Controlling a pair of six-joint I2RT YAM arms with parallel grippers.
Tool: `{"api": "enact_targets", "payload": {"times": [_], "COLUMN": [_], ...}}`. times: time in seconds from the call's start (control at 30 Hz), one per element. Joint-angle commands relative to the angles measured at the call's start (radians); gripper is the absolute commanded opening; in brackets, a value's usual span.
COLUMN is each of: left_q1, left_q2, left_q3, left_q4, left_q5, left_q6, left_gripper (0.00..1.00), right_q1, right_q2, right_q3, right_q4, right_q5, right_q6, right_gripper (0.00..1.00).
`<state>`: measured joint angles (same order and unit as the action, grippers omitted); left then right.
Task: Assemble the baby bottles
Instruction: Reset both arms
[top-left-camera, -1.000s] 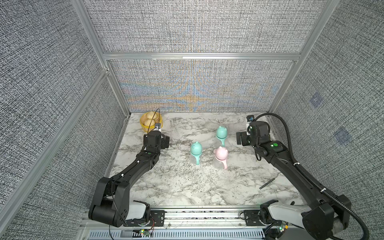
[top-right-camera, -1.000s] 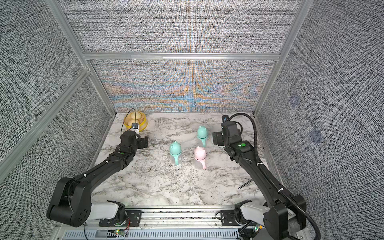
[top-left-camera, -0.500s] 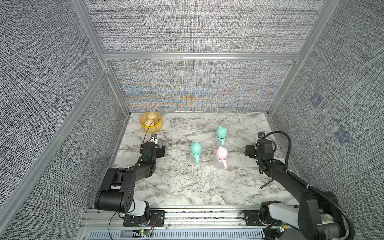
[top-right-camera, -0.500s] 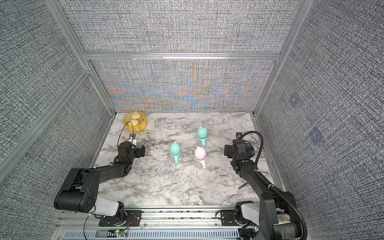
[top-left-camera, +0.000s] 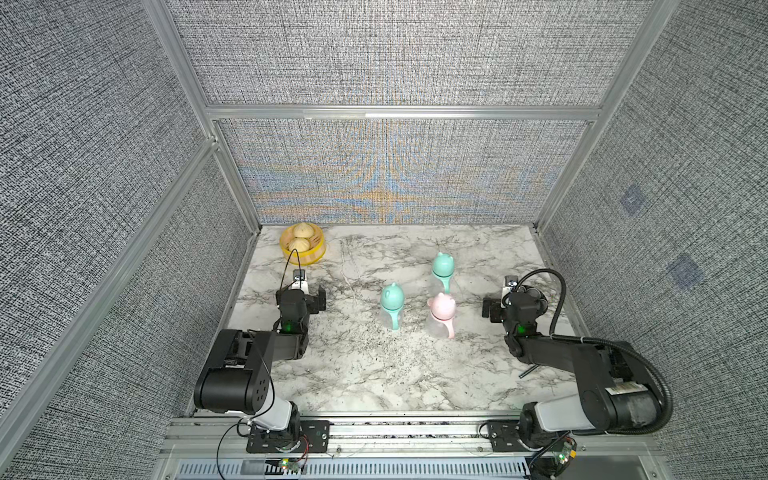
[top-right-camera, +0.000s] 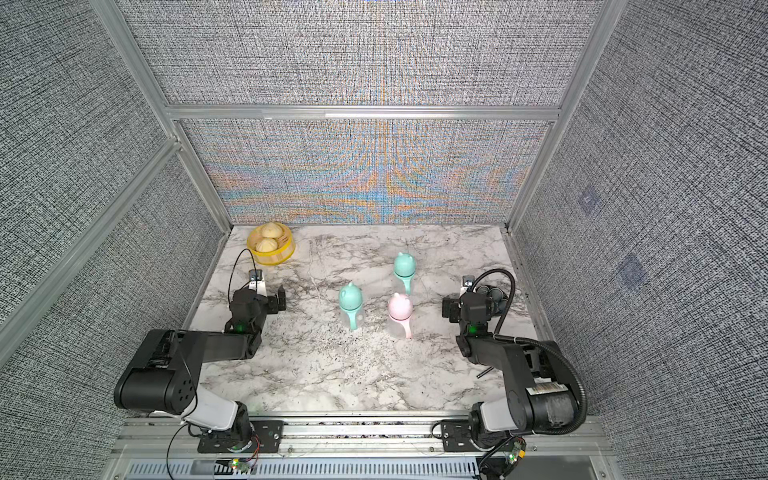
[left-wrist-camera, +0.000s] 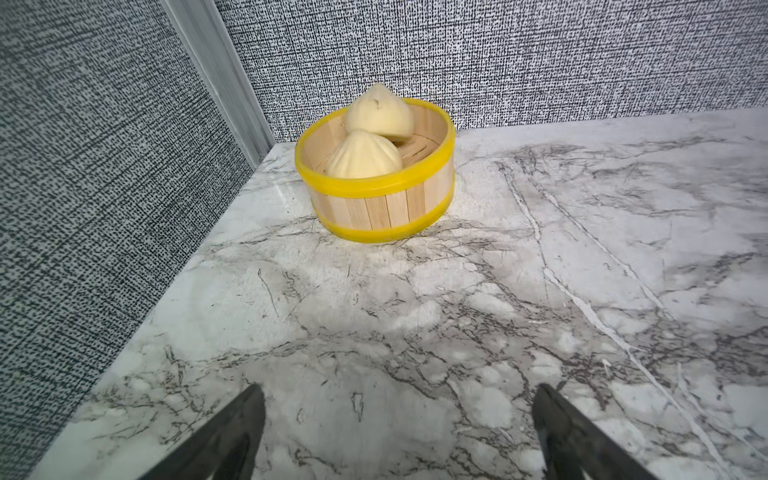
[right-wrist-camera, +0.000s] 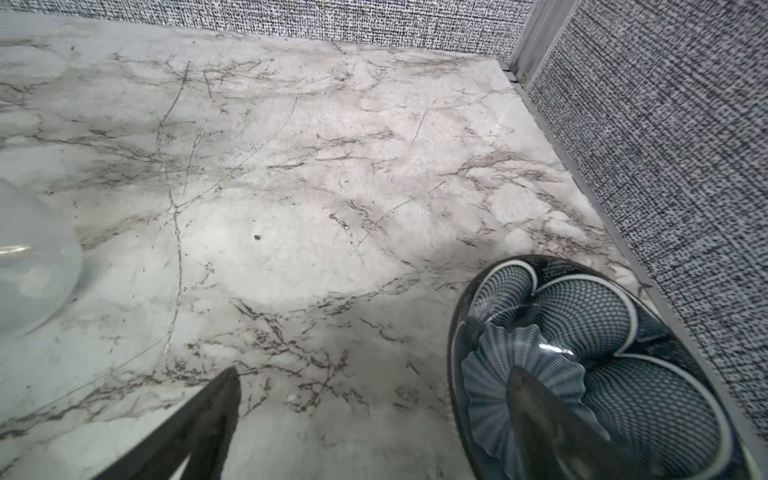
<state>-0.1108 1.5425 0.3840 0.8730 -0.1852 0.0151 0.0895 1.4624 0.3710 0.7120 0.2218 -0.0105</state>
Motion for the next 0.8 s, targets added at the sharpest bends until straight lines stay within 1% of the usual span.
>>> {"api": "enact_targets", "payload": {"times": [0.0, 0.03, 0.1, 0.23, 0.67, 0.77], "left_q1": [-0.004, -0.006, -0.006, -0.006, -0.006, -0.006], "left_q2": [0.001, 0.002, 0.004, 0.004, 0.004, 0.004], "left_q3": [-0.017, -0.016, -0.011, -0.013, -0.013, -0.013], "left_q4": [0.07, 0.072, 0.068, 0.067, 0.068, 0.067], "left_q5": [-0.01, -0.004, -0.003, -0.004, -0.003, -0.004], "left_q6": [0.003, 0.005, 0.003, 0.002, 0.003, 0.002], "left_gripper": [1.0, 1.0, 1.0, 1.0, 1.0, 1.0], "right_q1": [-0.008, -0.012, -0.016, -0.017, -0.019, -0.025], "right_q2": [0.074, 0.085, 0.061, 0.07, 0.071, 0.073], "right_q3": [0.018, 0.01, 0.032, 0.018, 0.022, 0.025], "right_q4": [0.152, 0.185, 0.098, 0.144, 0.138, 0.133], "right_q5": [-0.06, -0.069, -0.071, -0.072, -0.076, -0.11], "right_q6": [-0.013, -0.012, -0.005, -0.008, -0.006, -0.013], "right_gripper": [0.99, 0.99, 0.99, 0.99, 0.99, 0.99]}}
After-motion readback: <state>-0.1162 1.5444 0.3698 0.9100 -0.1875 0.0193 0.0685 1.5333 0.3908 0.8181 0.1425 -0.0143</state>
